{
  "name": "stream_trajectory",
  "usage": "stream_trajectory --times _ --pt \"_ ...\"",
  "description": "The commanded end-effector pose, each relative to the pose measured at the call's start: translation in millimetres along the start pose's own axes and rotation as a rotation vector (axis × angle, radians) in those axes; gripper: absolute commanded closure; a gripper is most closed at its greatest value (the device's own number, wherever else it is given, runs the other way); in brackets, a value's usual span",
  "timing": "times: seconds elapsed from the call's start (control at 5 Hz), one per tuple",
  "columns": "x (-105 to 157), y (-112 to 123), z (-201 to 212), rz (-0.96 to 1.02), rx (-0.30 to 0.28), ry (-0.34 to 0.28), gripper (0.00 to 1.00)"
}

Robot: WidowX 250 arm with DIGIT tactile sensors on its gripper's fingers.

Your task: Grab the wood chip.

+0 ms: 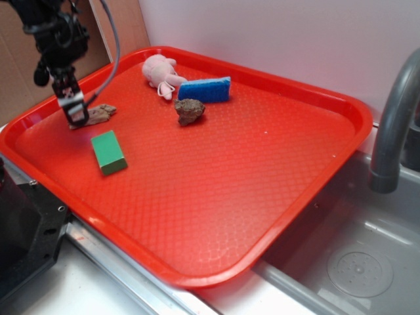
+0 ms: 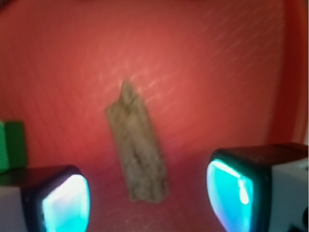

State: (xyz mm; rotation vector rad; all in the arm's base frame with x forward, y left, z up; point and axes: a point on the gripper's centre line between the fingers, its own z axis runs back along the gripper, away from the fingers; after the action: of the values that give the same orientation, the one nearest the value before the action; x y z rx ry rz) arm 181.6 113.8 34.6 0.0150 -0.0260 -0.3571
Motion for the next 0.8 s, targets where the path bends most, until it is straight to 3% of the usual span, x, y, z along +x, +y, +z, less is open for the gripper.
stream_trajectory --times 0.0,0.2,0.4,0.6 --pt "14 0 -18 -0.009 0.018 0.053 1.00" --pt "16 0 -27 -0.002 0.024 0.092 1.00" --pt "21 -7 -3 0.007 0.042 0.052 1.00" --pt "34 -25 47 0.038 0.087 -0.028 1.00"
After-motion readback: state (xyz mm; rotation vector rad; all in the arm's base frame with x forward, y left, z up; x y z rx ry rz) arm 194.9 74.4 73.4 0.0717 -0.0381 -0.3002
